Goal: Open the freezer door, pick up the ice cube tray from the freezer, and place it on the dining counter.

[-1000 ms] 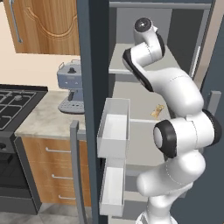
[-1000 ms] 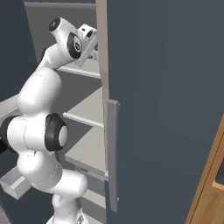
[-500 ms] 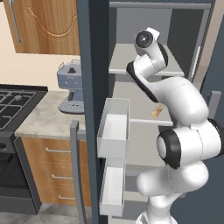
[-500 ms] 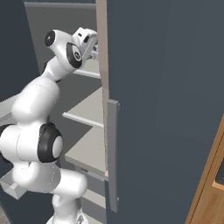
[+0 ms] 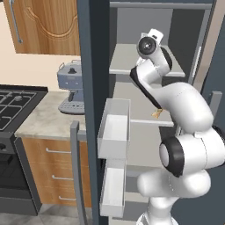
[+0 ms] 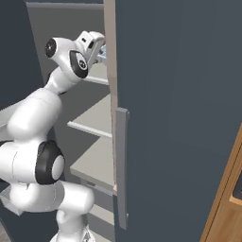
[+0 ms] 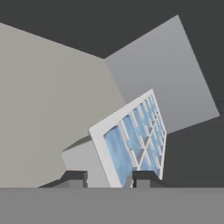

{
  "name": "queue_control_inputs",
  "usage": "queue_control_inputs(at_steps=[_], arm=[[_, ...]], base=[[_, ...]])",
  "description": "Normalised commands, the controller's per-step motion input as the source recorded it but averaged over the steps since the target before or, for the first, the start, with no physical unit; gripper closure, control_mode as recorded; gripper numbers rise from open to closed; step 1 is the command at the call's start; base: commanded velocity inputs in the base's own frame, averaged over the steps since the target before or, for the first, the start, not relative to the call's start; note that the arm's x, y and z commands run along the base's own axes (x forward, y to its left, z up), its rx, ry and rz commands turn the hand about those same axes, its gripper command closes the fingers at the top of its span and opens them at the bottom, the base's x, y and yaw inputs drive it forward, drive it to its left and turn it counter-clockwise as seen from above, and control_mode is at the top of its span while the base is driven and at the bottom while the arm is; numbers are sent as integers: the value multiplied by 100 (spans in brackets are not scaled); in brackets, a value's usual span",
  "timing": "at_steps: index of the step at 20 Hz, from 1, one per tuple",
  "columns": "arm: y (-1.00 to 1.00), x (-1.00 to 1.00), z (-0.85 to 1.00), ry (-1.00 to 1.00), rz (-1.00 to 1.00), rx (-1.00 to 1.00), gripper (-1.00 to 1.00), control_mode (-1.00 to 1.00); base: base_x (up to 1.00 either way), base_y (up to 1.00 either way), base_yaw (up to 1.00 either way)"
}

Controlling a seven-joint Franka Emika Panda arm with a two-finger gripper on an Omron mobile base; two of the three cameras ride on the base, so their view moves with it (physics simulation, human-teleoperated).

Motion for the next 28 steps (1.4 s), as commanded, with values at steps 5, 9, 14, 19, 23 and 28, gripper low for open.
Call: queue_control_inputs(at_steps=[5, 9, 14, 19, 23, 28], arm=[[4, -38, 10, 0, 0, -2, 100, -100], [12, -53, 1, 0, 0, -5, 100, -100], [17, -67, 0, 1, 0, -6, 100, -100], [14, -70, 1, 3, 0, -5, 100, -100], [7, -73, 2, 6, 0, -2, 100, -100], [12, -74, 0, 8, 0, -4, 100, -100]], base=[[0, 0, 0], [0, 0, 0], [0, 0, 0], [0, 0, 0], [0, 0, 0], [0, 0, 0]])
